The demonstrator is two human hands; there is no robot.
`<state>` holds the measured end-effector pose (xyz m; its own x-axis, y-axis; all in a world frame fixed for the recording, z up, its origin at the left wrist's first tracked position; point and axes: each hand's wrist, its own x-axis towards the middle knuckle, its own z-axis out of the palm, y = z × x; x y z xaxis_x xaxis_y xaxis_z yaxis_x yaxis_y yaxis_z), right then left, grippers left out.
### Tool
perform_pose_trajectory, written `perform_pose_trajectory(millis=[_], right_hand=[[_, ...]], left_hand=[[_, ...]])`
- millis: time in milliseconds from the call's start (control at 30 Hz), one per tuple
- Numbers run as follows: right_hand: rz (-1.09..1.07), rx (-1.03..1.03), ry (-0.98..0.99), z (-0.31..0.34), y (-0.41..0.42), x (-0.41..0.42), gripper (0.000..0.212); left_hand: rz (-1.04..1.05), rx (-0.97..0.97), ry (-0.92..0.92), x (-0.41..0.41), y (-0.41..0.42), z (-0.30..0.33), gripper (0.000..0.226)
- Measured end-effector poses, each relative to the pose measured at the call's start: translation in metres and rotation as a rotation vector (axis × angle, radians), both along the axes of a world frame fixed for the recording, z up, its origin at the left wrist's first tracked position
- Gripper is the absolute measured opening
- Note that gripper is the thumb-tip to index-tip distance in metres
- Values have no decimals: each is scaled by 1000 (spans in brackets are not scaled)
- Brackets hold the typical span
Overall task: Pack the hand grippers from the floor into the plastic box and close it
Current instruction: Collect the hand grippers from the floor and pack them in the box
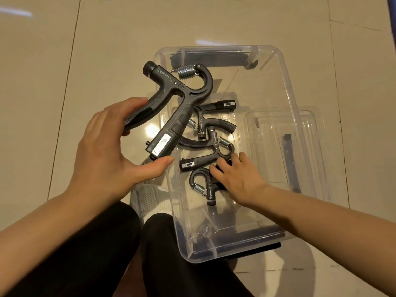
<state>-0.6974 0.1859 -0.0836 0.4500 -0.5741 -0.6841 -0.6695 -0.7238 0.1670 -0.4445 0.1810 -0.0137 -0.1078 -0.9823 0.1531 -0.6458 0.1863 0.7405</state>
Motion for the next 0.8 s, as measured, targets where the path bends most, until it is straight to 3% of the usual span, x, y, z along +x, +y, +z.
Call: perform_pose_trajectory(millis=[533,800], right_hand=[[-2,-24,47,-7,-3,-1,54],[-170,-10,58,-8,1,-1,49]], left_hand=[[-11,-1,23,3,0,-2,82],[-10,12,43,3,1,-2,82]])
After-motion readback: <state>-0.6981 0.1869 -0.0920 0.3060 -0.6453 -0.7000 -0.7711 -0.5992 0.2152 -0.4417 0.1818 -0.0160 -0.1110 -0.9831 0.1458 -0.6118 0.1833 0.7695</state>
